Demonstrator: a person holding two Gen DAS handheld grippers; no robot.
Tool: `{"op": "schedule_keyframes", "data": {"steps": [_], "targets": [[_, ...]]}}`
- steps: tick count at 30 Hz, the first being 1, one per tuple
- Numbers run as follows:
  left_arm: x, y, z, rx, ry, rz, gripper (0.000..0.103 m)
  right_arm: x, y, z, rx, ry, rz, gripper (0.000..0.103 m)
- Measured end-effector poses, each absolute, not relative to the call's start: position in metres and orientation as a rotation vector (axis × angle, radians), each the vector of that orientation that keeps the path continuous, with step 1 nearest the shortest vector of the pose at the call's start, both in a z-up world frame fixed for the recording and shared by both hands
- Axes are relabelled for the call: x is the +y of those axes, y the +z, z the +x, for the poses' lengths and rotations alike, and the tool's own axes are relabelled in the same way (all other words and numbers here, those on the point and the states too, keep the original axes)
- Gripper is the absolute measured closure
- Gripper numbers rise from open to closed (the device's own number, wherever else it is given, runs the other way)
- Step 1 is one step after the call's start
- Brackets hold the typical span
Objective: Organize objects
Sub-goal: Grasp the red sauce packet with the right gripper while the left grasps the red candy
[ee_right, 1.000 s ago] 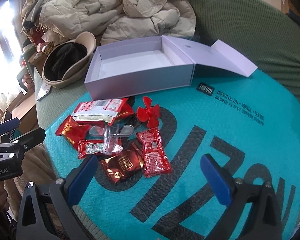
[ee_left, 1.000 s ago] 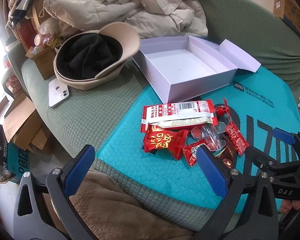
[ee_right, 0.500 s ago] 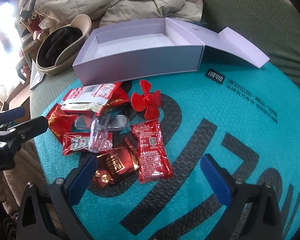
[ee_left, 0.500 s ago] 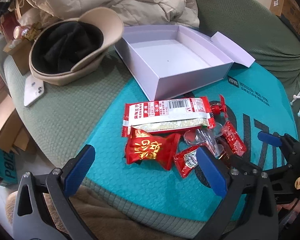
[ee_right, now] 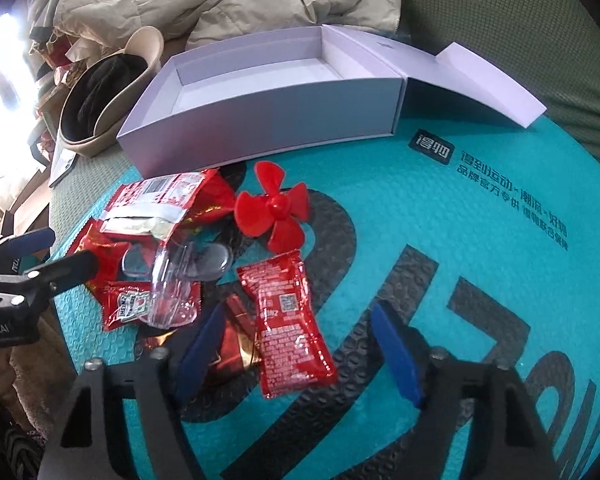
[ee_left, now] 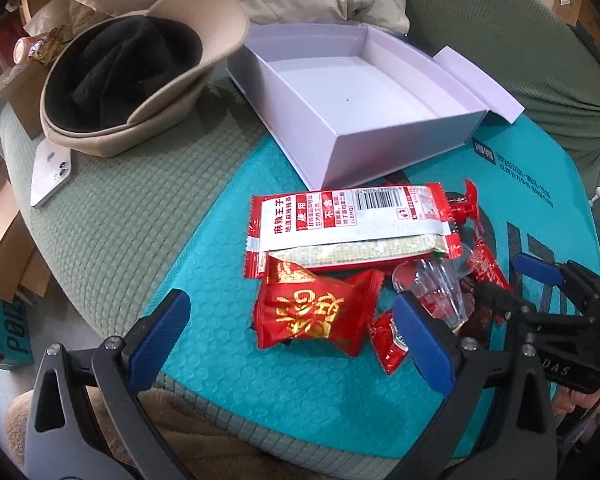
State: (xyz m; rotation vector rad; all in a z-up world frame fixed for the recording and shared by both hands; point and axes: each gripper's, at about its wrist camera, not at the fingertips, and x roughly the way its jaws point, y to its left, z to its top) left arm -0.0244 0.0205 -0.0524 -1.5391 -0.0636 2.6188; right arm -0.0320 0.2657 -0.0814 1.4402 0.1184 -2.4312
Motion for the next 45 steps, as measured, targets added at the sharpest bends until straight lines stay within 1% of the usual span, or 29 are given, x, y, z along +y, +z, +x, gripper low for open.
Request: {"op": "schedule_keyframes", "data": {"steps": [1,5,6,8,10,11,13,14,16,18,20,22,25,30,37,41,45], "targets": [[0.020,-0.054,-0.026,-0.063,2.616,-1.539,0.001,0.266,-0.081,-0.033,0.123,-2.434,1.439,0.037],[0.021,-0.059,-0.030,-0.038,2.617,-1.538,0.001,0.265,-0.081,-0.034,0.169,-2.442,1.438,0.044],[0.021,-0.061,-0.031,-0.034,2.609,-1.547,0.002,0.264,-0.080,-0.034,0.185,-2.447,1.436,0.048],[0.021,-0.064,-0.031,-0.039,2.600,-1.555,0.005,0.262,-0.080,-0.033,0.223,-2.451,1.427,0.055],[0.020,-0.067,-0.031,-0.042,2.599,-1.549,0.012,0.260,-0.080,-0.031,0.249,-2.448,1.409,0.070],[0.019,-0.068,-0.030,-0.047,2.603,-1.535,0.015,0.260,-0.079,-0.030,0.258,-2.443,1.398,0.074],[0.019,-0.067,-0.028,-0.049,2.610,-1.508,0.025,0.258,-0.079,-0.028,0.275,-2.439,1.386,0.079],[0.020,-0.067,-0.027,-0.053,2.606,-1.487,0.028,0.258,-0.079,-0.028,0.276,-2.437,1.384,0.080],[0.021,-0.065,-0.025,-0.064,2.609,-1.452,0.041,0.259,-0.079,-0.027,0.265,-2.431,1.384,0.081],[0.022,-0.064,-0.024,-0.075,2.592,-1.435,0.049,0.261,-0.078,-0.028,0.247,-2.425,1.389,0.082],[0.023,-0.063,-0.023,-0.065,2.593,-1.429,0.050,0.264,-0.077,-0.027,0.233,-2.424,1.395,0.082],[0.022,-0.062,-0.022,-0.089,2.587,-1.426,0.053,0.265,-0.076,-0.027,0.225,-2.425,1.398,0.082],[0.017,-0.058,-0.021,-0.145,2.576,-1.427,0.055,0.268,-0.074,-0.024,0.201,-2.421,1.392,0.082],[0.016,-0.055,-0.015,-0.171,2.568,-1.424,0.055,0.267,-0.068,-0.019,0.208,-2.429,1.366,0.082],[0.015,-0.043,-0.008,-0.172,2.570,-1.388,0.055,0.268,-0.062,-0.015,0.200,-2.428,1.343,0.082],[0.014,-0.039,-0.005,-0.212,2.549,-1.384,0.056,0.269,-0.059,-0.013,0.199,-2.427,1.329,0.082],[0.017,-0.036,-0.002,-0.184,2.550,-1.367,0.055,0.268,-0.056,-0.012,0.207,-2.422,1.320,0.082]]}}
